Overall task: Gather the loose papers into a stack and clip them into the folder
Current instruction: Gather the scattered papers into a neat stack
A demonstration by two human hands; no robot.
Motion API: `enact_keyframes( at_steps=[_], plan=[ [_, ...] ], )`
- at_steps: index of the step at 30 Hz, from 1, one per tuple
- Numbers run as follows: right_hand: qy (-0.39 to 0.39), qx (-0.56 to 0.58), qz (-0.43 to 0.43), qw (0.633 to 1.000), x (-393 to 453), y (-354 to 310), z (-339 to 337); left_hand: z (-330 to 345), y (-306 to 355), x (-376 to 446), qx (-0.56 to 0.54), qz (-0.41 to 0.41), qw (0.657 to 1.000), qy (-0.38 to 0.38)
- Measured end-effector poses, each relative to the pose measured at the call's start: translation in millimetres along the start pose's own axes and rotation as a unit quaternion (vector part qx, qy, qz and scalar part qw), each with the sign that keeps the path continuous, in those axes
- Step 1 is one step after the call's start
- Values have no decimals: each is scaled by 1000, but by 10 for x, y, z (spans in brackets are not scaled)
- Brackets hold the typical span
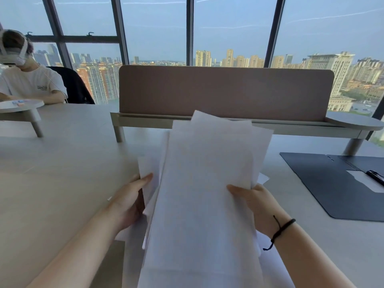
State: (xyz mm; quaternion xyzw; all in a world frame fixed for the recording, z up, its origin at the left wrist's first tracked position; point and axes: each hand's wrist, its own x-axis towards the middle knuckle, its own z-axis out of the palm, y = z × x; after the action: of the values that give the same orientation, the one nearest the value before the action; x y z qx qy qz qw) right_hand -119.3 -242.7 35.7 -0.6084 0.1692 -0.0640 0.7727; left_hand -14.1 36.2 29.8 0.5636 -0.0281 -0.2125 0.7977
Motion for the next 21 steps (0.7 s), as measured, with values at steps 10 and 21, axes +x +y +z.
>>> enact_keyframes(
  at_steps=[10,21],
  plan=[
    [-1,154,75,985,32,-6,-129,3,-127,63,253,23,961,104],
    [-4,168,98,981,0,-64,-50,-10,-18,75,47,24,983,178]
  ],
)
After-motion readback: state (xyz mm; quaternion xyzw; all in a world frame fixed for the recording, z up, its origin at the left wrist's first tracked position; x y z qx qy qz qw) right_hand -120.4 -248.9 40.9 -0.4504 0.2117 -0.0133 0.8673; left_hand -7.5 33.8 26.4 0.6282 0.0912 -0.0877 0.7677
